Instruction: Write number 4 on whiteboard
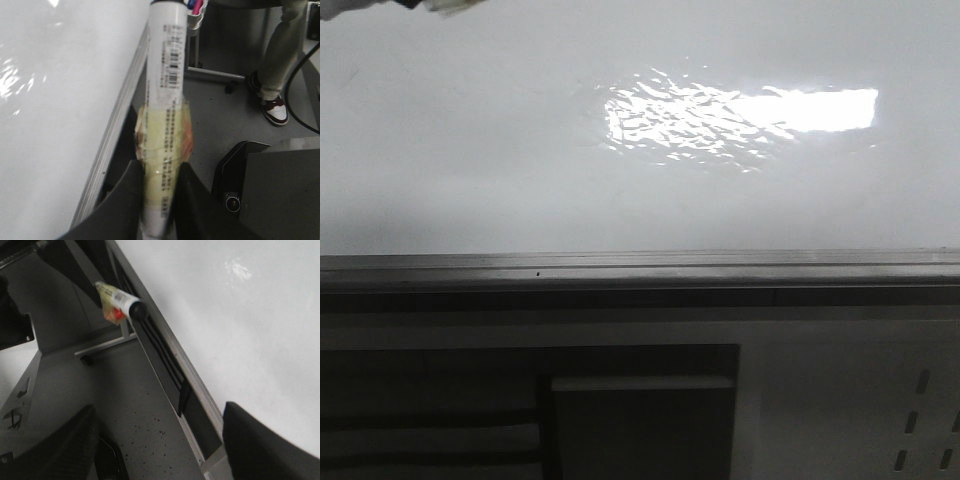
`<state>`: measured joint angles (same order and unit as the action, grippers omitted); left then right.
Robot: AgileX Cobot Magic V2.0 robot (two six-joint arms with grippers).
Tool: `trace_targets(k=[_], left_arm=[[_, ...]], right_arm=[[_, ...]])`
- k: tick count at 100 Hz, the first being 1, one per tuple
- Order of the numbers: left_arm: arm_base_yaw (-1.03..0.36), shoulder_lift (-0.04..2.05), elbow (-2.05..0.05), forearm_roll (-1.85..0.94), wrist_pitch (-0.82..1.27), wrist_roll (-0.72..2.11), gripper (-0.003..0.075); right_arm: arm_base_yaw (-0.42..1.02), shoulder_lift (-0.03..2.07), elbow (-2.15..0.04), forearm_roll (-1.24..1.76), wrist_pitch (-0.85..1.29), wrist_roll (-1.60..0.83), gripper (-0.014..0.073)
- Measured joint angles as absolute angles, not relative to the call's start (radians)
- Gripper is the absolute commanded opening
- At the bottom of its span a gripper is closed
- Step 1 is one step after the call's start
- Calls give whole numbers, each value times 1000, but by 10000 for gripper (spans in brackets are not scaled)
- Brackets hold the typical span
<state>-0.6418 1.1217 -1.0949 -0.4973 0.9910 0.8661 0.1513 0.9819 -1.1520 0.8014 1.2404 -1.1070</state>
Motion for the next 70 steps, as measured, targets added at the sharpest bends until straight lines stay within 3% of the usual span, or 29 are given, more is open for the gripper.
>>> trace_targets(k=[16,49,70], left_arm=[[-707,1158,-1117,-499,993,905,6],[-730,1198,-1119,-501,980,932,6],[-733,1198,-1119,-501,972,932,6]], right_arm=[[268,1087,-1184,799,1230,-1236,470],[491,1238,-1188,746,1115,-1263,469],[549,1254,-1188,721,1049,-1265,468]])
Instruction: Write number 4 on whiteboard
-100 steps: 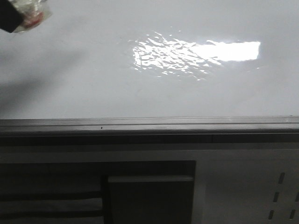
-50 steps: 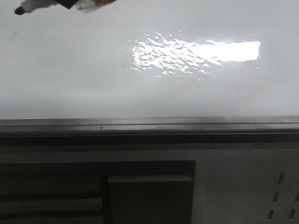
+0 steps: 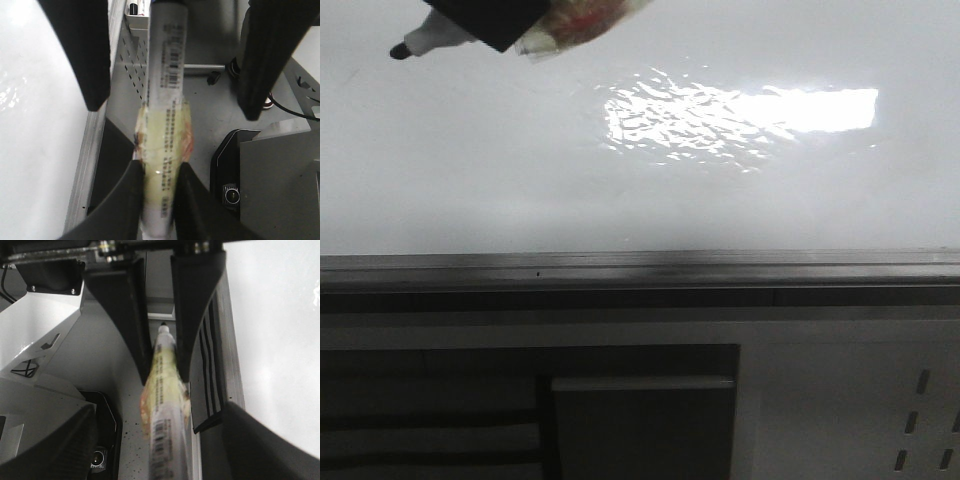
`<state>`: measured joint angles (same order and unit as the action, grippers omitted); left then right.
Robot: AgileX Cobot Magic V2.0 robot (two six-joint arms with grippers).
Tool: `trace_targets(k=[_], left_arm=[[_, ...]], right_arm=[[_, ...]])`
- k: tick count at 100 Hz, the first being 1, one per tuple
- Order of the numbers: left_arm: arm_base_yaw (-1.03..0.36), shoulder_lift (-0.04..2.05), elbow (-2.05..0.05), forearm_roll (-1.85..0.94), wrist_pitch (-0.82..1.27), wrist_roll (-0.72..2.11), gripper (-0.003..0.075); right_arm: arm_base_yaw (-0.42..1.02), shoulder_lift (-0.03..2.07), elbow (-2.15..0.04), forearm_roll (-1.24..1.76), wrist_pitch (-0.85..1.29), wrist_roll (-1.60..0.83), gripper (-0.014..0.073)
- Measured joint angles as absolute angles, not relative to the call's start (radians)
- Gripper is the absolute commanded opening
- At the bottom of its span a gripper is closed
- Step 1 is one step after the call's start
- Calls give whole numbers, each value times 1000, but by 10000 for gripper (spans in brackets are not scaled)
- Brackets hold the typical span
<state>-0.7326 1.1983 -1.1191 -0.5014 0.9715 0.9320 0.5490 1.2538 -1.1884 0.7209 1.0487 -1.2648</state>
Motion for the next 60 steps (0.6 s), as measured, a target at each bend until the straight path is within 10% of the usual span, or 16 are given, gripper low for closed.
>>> trace_targets(k=[19,60], left_arm=[[-733,1198,-1119,-501,962,932,6],[-733,1198,-1119,-501,954,932,7]], right_arm=[[549,1254,-1188,718,1034,-1265,440],[549,1254,-1188,718,1035,-1265,83]])
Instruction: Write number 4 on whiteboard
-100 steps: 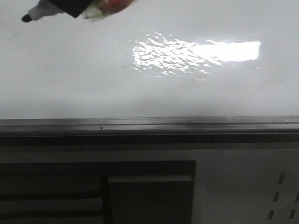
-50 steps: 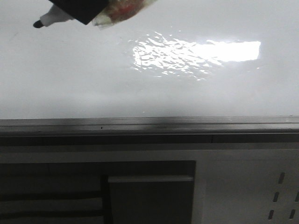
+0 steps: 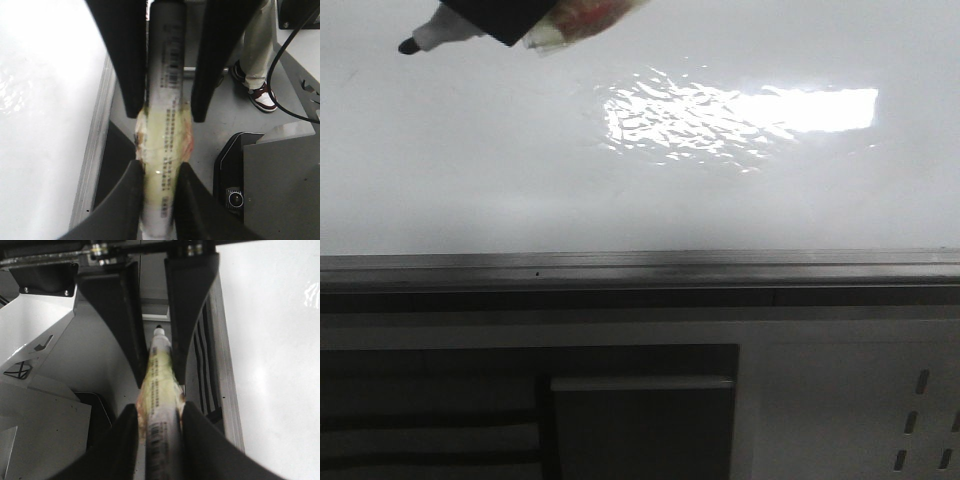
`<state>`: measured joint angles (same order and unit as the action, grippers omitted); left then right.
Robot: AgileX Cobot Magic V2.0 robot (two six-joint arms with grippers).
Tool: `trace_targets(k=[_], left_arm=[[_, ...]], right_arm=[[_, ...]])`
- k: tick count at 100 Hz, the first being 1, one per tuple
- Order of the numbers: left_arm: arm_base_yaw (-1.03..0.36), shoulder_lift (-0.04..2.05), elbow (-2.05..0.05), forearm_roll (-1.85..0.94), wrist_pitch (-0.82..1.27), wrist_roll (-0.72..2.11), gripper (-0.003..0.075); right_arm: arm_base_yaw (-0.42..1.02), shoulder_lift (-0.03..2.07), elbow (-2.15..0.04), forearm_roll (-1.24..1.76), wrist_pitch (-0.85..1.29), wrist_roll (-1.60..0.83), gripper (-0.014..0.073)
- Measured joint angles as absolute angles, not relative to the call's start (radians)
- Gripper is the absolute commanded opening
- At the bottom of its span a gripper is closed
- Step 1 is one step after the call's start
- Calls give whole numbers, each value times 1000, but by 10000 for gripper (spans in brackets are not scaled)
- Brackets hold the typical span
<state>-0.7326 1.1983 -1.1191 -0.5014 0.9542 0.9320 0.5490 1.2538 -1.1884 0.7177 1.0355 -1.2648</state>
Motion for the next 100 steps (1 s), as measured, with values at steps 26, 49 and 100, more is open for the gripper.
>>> trace_targets(k=[26,49,100], left_arm=[[-734,1198,-1119,-501,958,941,277],[-710,1157,-1121,-440,922,857,365],[-317,657,-792,-456,759,680,365]], right_arm=[[549,1254,-1188,715,1045,-1265,-64],[549,1252,-1199,630,1041,-1167,-64],[549,914,-1033,47,902,-230,-64]])
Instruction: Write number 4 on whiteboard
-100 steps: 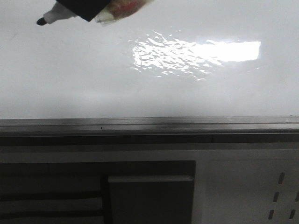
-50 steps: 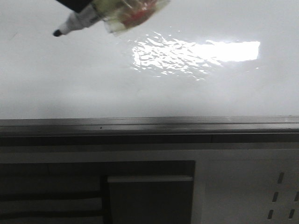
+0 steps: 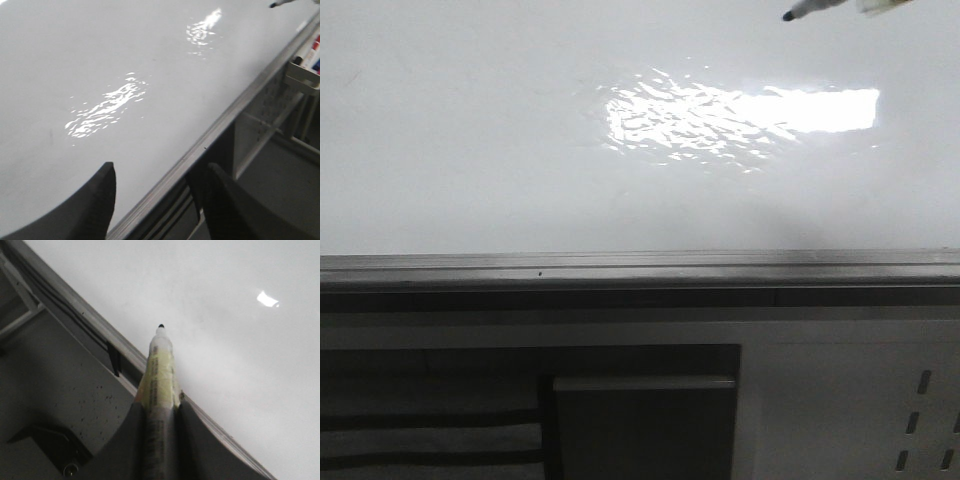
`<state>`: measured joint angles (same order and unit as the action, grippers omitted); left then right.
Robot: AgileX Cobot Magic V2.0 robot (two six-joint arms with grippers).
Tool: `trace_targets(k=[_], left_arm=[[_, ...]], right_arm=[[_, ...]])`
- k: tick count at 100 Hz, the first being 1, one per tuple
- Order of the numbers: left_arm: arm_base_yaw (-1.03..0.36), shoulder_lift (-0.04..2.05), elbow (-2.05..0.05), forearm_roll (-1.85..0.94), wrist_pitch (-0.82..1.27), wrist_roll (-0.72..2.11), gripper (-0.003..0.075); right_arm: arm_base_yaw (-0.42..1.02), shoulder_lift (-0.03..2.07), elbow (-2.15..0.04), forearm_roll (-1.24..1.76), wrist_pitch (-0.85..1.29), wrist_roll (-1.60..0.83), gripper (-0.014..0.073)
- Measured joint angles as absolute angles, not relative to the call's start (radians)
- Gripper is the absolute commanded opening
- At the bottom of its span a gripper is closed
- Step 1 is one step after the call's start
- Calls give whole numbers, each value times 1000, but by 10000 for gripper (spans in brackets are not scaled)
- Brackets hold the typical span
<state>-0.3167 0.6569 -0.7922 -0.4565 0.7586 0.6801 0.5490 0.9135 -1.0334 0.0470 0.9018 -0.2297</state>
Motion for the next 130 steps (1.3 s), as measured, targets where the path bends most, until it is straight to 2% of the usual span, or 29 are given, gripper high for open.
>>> trace_targets(k=[14,44,61,77,105,130], left_arm=[[-279,601,-745,-465,711,678,365],[-272,599,-736,-472,704,677,365],[-272,599,-736,-472,704,677,365],[-272,599,-736,-472,704,677,365],[-272,599,-736,-472,704,677,365],[-272,599,-736,-472,704,677,365]], right_arm=[[549,829,-923,34,803,-195,-64],[549,823,-895,39,813,-172,-64],[549,911,-1004,48,945,-123,-64],[549,1031,-1130,88,962,-119,-64],[549,1211,-1181,136,859,-116,-64],[549,1288,-1181,140,730,-116,-64]])
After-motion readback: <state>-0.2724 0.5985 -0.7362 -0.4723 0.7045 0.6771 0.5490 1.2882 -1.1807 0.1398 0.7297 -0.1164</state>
